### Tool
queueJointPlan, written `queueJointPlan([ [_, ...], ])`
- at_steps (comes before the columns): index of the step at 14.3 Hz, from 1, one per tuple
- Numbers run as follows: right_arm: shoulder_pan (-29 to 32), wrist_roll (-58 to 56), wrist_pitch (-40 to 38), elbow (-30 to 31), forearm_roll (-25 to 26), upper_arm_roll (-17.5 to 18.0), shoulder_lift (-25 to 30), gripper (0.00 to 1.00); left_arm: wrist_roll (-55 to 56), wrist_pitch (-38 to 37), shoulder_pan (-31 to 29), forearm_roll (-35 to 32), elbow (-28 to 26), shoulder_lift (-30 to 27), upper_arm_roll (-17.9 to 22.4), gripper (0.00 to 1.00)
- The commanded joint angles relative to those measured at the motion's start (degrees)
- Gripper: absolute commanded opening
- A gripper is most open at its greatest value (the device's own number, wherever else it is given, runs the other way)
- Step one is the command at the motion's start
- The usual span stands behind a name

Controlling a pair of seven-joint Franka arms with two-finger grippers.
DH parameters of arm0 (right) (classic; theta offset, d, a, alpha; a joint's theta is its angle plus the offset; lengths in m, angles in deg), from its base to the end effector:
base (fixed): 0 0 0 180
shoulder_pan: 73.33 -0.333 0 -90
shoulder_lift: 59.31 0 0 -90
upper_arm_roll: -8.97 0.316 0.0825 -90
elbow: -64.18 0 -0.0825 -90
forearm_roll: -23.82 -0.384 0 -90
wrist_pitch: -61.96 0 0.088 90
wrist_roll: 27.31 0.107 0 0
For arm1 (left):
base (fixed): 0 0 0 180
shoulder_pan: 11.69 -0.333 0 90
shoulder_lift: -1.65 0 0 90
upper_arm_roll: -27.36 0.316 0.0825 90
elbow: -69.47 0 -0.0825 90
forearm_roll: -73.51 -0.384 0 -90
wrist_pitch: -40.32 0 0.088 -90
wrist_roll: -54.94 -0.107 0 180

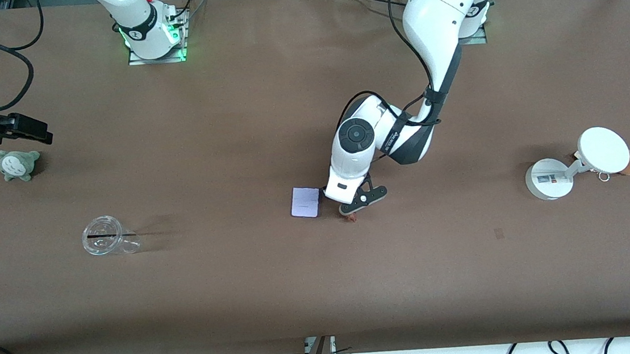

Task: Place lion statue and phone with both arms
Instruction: 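Grasp the lion with the left gripper while the right gripper reaches out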

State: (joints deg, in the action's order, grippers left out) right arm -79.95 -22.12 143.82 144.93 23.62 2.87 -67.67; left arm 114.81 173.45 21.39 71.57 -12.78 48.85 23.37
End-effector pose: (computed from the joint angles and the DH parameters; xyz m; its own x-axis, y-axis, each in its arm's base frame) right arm 0.5837 0.0106 0.6053 0.9889 -0.0818 -0.1238 -0.0795 -0.9966 0.0233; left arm 0.5901 -0.4327 0.2068 0.9210 0.3894 0.0117 0.3877 -0.9191 0.0697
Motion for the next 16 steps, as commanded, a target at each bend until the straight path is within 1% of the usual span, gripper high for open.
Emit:
queueJointPlan([
  [1, 0.64, -0.44, 3.03, 0.02, -1.12, 0.3, -0.77, 1.0, 1.3, 0.29, 0.32, -1.49, -0.2, -0.44, 0.56, 0.33],
  [4, 0.29, -0.44, 4.8, 0.11, -1.29, 0.56, -2.45, 1.0, 1.13, 0.29, 0.23, -1.49, -0.2, -0.35, 0.56, 0.34],
  [6, -0.94, -0.35, 5.86, 0.29, -0.42, 0.65, -6.04, 1.0, 0.86, 0.29, 0.23, -1.57, -0.2, -0.27, 0.56, 0.33],
  [7, -1.12, -0.44, 6.12, 0.29, -0.59, 0.74, -6.66, 1.0, 0.6, 0.29, 0.23, -1.58, -0.2, -0.27, 0.56, 0.25],
  [9, -3.91, 0.52, 10.49, 0.29, -1.64, 0.91, -9.73, 1.0, 0.6, 0.29, 0.15, -1.58, -0.2, -0.18, 0.65, 0.05],
  [10, -6.37, 1.48, 13.13, 0.29, -2.43, 0.83, -11.13, 1.0, 0.51, 0.29, 0.15, -1.66, -0.2, -0.27, 0.65, 0.0],
  [14, -11.56, 15.44, 23.67, 0.2, -2.88, 0.82, -18.86, 1.0, -0.88, 0.11, -0.29, -4.91, -0.2, -0.62, 0.65, 0.0],
  [16, -13.77, 19.14, 27.64, 0.2, -2.87, 0.82, -21.33, 1.0, -3.61, 0.02, -1.6, -5.27, -0.2, -1.06, 0.56, 0.0],
])
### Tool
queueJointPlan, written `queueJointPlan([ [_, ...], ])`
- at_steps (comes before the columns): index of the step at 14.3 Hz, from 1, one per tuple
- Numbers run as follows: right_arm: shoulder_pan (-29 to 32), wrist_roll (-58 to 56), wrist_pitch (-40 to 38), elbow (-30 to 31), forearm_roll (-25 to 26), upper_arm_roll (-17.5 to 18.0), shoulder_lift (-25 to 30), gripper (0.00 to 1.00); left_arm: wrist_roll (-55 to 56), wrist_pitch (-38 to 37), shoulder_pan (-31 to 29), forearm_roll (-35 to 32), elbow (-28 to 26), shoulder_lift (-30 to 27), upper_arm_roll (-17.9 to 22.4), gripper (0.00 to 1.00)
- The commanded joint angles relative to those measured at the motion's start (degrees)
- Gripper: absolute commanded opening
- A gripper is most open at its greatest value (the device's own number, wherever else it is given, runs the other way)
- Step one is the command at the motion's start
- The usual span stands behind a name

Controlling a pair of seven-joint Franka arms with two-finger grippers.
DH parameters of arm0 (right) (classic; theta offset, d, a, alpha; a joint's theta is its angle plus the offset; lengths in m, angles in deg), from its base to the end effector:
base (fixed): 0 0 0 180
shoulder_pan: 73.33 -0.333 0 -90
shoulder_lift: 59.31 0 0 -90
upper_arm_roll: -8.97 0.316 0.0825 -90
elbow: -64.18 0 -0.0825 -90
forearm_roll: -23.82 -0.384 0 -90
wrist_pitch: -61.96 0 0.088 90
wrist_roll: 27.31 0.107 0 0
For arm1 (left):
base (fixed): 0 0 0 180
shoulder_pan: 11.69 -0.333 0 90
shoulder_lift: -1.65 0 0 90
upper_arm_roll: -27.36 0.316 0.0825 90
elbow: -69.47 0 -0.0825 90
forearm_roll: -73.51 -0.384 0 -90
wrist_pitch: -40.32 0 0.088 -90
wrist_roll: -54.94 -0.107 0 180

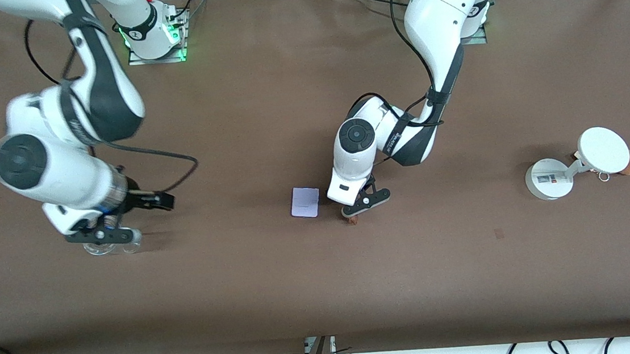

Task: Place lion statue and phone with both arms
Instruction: 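Lift the lion with the left gripper while the right gripper grasps the phone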

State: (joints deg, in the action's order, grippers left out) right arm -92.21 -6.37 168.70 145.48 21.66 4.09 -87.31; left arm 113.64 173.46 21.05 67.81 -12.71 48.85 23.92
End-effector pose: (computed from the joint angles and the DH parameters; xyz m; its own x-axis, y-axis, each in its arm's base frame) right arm 0.6701 0.1805 0.4143 0.9916 -0.1237 -0.0385 -0.1230 -0.9922 0.0194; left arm 0.5969 -0.4238 0.2071 0.9377 0.3417 0.0628 0.3397 -0.9397 0.0400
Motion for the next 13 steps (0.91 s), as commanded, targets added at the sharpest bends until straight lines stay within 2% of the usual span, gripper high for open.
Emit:
queueJointPlan([
  [1, -1.95, 4.28, 4.16, -0.35, -1.01, -0.4, -2.75, 1.0, -2.79, -0.16, -1.53, -1.5, -0.26, -1.22, 0.1, 0.0],
  [4, -4.23, 7.53, 8.03, -0.35, -1.62, -0.4, -6.09, 1.0, -3.41, -0.34, -3.81, -0.8, -0.09, -2.02, -0.08, 0.0],
  [8, -9.94, 16.3, 15.32, -0.35, -1.28, -0.4, -11.09, 1.0, -3.5, -0.51, -8.12, -0.63, -0.52, -2.81, -2.71, 0.0],
  [11, -14.95, 24.92, 21.56, -0.35, -0.75, -0.49, -14.61, 1.0, -9.18, -1.39, -12.16, -0.54, -2.8, -4.3, -3.94, 0.0],
  [13, -17.15, 28.45, 23.42, -0.43, -0.66, -0.57, -15.94, 1.0, -14.1, -1.48, -15.32, -0.36, -6.48, -7.19, -3.94, 0.0],
])
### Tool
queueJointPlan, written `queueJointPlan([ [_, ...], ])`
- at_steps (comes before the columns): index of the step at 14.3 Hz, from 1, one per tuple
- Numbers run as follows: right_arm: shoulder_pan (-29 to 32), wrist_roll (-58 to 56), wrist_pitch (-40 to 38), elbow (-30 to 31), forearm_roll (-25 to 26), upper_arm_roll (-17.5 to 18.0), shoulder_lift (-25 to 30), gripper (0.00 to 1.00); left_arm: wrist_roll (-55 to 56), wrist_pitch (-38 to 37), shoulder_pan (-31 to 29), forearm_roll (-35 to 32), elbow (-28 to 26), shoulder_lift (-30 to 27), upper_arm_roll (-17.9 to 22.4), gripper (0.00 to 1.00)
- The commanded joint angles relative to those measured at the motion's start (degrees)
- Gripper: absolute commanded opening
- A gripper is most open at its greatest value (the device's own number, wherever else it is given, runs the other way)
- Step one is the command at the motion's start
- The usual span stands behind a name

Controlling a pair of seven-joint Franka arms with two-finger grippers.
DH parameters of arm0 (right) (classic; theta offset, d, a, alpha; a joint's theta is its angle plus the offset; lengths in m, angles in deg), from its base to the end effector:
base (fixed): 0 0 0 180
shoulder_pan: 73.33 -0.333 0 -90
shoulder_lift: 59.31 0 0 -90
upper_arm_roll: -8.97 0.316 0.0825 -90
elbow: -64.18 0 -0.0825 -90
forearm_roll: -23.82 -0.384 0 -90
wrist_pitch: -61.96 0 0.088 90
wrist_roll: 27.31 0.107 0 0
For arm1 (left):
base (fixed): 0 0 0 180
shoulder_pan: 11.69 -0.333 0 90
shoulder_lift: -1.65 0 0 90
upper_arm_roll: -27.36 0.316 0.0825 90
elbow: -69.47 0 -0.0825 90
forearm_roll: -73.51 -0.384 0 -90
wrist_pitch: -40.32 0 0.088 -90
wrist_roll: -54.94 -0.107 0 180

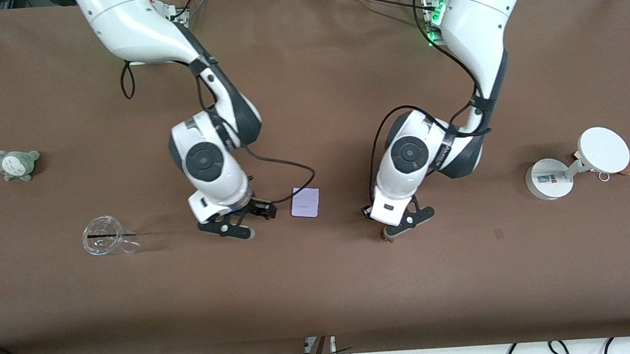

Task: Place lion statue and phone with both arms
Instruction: 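Lift the lion with the left gripper while the right gripper grasps the phone, then carry the lion toward the lamp while the right gripper carries the phone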

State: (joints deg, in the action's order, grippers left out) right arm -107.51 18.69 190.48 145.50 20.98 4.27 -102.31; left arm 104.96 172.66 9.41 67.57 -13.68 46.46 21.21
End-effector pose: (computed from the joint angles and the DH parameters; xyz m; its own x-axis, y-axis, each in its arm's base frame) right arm 0.6333 0.3736 0.2605 0.9549 -0.2902 0.0634 -0.2878 -0.9567 -0.0442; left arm 0.6575 -0.3196 0.2303 0.9321 0.3577 0.0573 0.3545 -0.9332 0.0583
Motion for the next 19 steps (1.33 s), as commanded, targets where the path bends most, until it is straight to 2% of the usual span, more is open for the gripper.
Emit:
queueJointPlan([
  [1, -2.47, 4.01, 2.51, -0.46, 0.02, -0.75, -1.73, 1.0, -9.37, -0.59, -5.35, -0.03, -7.71, -6.3, -1.24, 0.0],
  [2, -3.08, 4.1, 3.91, -0.46, -0.06, -0.75, -2.35, 1.0, -13.41, -0.33, -7.81, 0.23, -9.73, -7.44, -1.5, 0.0],
  [5, -4.75, 5.24, 8.83, -0.54, 0.02, -0.75, -3.67, 1.0, -21.42, -0.24, -16.67, 1.11, -13.78, -9.73, -6.58, 0.0],
  [6, -6.07, 5.24, 10.15, -0.54, 0.28, -0.92, -4.46, 1.0, -25.89, 0.02, -20.01, 1.2, -16.67, -11.48, -8.42, 0.0],
  [9, -8.36, 5.33, 11.05, -0.54, 4.93, -1.1, -6.3, 1.0, -29.17, -0.06, -32.74, 1.29, -23.09, -15.88, -16.85, 0.0],
  [12, -9.76, 5.33, 13.85, -0.8, 5.38, -1.1, -8.06, 1.0, -31.03, -0.76, -45.67, 1.2, -27.32, -16.77, -25.38, 0.0],
  [13, -10.2, 5.24, 13.95, -1.24, 5.47, -1.19, -8.68, 1.0, -31.47, -1.9, -48.67, 1.2, -28.55, -17.38, -26.97, 0.0],
  [15, -10.47, 5.33, 14.12, -1.42, 5.47, -1.19, -8.86, 1.0, -31.91, -2.61, -51.93, 1.2, -30.31, -17.56, -27.25, 0.0],
  [19, -11.0, 5.33, 14.3, -2.83, 5.73, -1.19, -9.91, 1.0, -34.02, -3.58, -53.88, 1.2, -30.32, -17.12, -27.08, 0.0],
])
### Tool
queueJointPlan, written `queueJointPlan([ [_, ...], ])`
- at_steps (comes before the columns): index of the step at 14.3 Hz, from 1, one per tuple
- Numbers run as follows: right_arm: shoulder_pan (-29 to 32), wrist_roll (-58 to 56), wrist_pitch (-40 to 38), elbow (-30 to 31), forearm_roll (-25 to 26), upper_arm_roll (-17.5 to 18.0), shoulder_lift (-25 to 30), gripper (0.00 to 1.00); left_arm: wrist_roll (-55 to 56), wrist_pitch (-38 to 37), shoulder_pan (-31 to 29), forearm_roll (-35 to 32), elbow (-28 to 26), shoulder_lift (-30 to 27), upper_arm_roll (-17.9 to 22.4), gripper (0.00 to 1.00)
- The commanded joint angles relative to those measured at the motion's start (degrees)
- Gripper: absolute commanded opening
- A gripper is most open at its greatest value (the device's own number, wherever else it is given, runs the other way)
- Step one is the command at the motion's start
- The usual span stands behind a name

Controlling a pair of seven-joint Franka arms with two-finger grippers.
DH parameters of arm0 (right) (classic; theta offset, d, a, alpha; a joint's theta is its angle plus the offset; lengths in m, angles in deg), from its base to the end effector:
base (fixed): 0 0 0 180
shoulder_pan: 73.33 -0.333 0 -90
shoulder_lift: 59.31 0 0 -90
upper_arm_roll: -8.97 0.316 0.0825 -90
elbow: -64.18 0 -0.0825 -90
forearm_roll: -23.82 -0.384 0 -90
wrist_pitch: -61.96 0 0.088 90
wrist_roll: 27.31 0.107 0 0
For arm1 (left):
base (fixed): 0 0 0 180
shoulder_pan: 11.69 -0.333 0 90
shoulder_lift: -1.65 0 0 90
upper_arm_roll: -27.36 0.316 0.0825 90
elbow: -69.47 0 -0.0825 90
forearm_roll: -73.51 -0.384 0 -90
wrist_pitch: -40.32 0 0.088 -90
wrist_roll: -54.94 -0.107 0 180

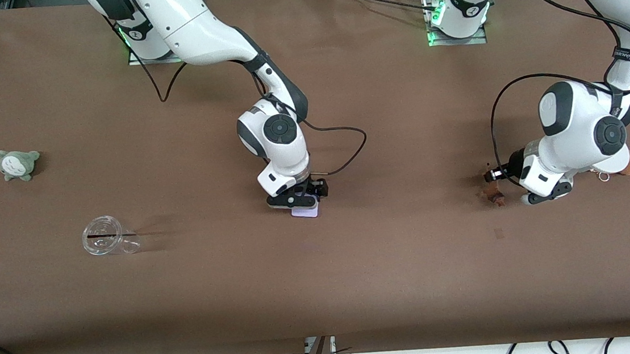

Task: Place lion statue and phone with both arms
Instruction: 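Carry the lion toward the lamp while the right gripper carries the phone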

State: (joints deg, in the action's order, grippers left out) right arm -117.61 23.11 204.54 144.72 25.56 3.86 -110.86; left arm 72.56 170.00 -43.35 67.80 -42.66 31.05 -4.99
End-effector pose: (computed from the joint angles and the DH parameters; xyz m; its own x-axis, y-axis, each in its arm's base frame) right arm 0.5686 0.4821 0.1813 0.9726 -0.1387 0.1868 -0.1254 -0.9888 -0.0812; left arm 0.6032 0.0064 0.2397 0.9531 0.2489 -0.1721 0.2753 -0.9493 0.1517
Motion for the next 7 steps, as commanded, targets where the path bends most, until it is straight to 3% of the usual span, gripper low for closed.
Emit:
queueJointPlan([
  [1, -0.9, 0.92, 0.24, -2.05, 1.86, -0.78, -1.54, 1.0, -1.45, -0.83, -1.13, 0.88, -1.25, -1.1, -0.79, 0.0],
  [7, -0.99, 1.18, 1.47, -2.23, 2.3, -0.78, -2.68, 1.0, -1.01, -0.74, -0.51, 0.0, -0.9, 0.92, -0.43, 0.0],
])
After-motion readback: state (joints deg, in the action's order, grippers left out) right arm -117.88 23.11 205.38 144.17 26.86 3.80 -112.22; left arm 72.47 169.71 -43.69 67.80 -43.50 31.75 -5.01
